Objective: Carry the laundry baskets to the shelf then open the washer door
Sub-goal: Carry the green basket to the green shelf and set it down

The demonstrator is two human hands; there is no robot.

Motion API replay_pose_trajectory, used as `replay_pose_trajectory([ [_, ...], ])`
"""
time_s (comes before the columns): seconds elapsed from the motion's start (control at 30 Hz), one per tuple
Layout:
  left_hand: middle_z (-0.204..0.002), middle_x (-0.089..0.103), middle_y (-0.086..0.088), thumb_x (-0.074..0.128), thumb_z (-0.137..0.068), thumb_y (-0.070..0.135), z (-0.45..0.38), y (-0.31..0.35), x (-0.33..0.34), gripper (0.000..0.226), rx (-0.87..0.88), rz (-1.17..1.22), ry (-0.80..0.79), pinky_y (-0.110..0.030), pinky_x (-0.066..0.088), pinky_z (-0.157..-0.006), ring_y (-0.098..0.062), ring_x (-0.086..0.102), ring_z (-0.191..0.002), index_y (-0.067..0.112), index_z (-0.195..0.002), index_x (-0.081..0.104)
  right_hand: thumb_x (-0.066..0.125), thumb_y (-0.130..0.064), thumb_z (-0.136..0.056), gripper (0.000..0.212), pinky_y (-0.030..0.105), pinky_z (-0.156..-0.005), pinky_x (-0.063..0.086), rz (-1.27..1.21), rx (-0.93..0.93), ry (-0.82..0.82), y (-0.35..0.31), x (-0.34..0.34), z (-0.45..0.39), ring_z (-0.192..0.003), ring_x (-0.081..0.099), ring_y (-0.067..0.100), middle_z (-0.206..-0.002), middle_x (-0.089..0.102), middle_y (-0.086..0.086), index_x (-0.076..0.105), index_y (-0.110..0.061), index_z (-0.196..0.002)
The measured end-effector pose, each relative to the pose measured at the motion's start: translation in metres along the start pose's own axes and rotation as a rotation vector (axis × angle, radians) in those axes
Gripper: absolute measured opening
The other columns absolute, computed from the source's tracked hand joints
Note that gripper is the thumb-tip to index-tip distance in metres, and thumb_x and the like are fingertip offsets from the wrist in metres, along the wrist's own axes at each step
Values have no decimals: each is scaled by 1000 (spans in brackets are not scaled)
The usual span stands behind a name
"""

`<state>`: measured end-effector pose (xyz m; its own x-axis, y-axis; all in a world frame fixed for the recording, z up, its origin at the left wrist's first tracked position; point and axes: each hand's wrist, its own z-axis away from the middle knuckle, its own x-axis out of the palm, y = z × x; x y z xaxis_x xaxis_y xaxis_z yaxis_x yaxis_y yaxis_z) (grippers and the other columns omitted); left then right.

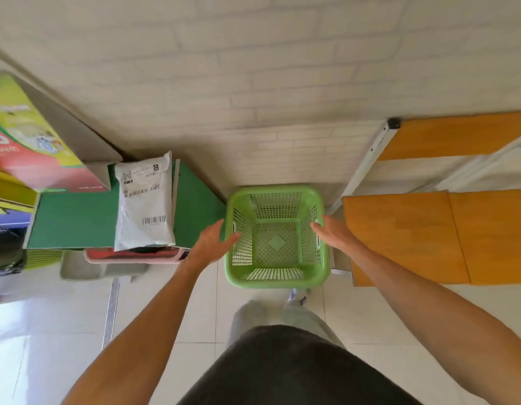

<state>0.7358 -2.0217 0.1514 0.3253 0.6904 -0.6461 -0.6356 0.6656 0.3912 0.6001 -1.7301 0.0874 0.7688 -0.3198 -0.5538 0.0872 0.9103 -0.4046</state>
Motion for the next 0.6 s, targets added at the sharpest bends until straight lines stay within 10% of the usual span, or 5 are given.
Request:
replay_pose_trajectory([
  [0.1, -160, 30, -17, 47, -92, 65, 25, 10, -22, 88, 39, -29, -1, -48, 25, -120, -33, 29, -147, 8, -155, 24, 34, -54, -100, 69, 37, -86, 52, 61, -59, 27, -2, -19, 42, -109, 62, 27, -111, 67, 11, 33, -7, -150],
  [0.27, -153, 42, -19, 45, -88, 70, 51, 46, -64, 88, 204, -126, 73, -48, 31, -115, -34, 41, -139, 7, -149, 37, 22, -84, -83, 84, 39, -97, 45, -30, -51, 153, 8, -48, 109, -121, 55, 22, -132, 55, -5, 50, -23, -134],
  [0.6, -156, 38, -16, 34, -77, 88, 93, 132, -54, 105, 464, -331, 110, -54, 30, -116, -37, 37, -142, 16, -153, 31, 29, -55, -101, 69, 43, -110, 33, -99, 104, 453, 100, -71, 257, -143, 36, 32, -155, 38, 13, 28, -11, -154],
])
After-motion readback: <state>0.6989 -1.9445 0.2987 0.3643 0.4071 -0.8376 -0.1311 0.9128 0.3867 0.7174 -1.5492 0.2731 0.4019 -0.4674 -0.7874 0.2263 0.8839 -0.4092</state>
